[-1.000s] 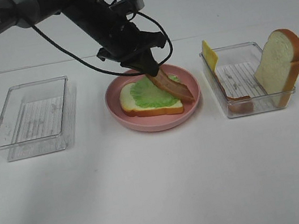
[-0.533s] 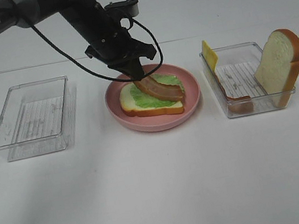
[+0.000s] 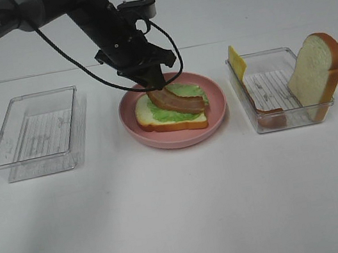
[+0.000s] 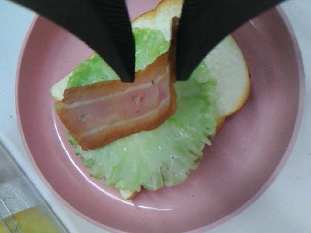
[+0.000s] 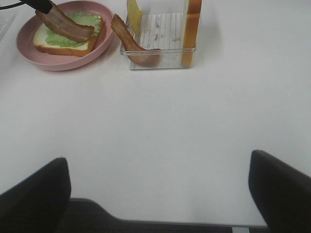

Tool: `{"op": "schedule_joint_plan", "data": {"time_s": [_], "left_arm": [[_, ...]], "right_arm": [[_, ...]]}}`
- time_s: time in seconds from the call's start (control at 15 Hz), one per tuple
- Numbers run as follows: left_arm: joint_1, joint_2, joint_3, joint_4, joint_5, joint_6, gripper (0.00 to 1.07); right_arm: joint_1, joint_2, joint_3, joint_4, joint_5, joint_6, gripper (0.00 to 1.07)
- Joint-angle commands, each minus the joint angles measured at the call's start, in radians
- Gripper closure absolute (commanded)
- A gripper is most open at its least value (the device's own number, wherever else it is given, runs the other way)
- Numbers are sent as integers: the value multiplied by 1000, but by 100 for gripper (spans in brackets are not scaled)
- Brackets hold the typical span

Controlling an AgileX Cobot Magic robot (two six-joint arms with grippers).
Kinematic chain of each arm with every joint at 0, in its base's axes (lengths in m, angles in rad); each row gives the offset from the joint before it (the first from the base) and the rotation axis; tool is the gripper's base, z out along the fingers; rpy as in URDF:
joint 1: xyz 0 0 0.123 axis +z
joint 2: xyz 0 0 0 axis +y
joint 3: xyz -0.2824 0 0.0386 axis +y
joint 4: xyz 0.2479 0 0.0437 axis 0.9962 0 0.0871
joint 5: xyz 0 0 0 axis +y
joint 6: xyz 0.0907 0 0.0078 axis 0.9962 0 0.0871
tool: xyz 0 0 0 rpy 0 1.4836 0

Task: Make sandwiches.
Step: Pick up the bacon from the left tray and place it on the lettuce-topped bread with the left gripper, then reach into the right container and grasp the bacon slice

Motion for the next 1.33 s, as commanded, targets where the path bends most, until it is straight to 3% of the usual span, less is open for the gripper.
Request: {"op": "schedule_joint_plan", "data": {"time_s": [0.07, 0.13, 0.4, 0.53, 0.67, 0.87, 0.93, 1.13, 1.2, 1.33], "left_arm": [[2, -13, -4, 50, 7, -86, 31], [-1, -32, -7, 107, 24, -144, 7], [2, -121, -39, 253, 133, -257, 4], [24, -150, -39, 282, 200, -257, 4], [99, -179, -41, 306, 239, -257, 4], [221, -222, -19, 307, 239, -204, 4], [369, -282, 46, 300, 239, -191, 4], [481, -320, 97, 240, 238, -172, 4], [538, -362, 142, 171, 238, -126, 4], [538, -415, 195, 170, 237, -104, 4]], "right_arm": [[-2, -29, 4, 2, -7, -3, 11], [-2, -29, 4, 2, -7, -3, 11], [-2, -29, 4, 2, -7, -3, 11], [-2, -29, 4, 2, -7, -3, 11], [-2, -28, 4, 2, -7, -3, 11], [-2, -28, 4, 2, -7, -3, 11], [-2, -28, 4, 2, -7, -3, 11], [-2, -28, 4, 2, -7, -3, 11], [-2, -28, 4, 2, -7, -3, 11], [-2, -28, 4, 2, -7, -3, 11]]}}
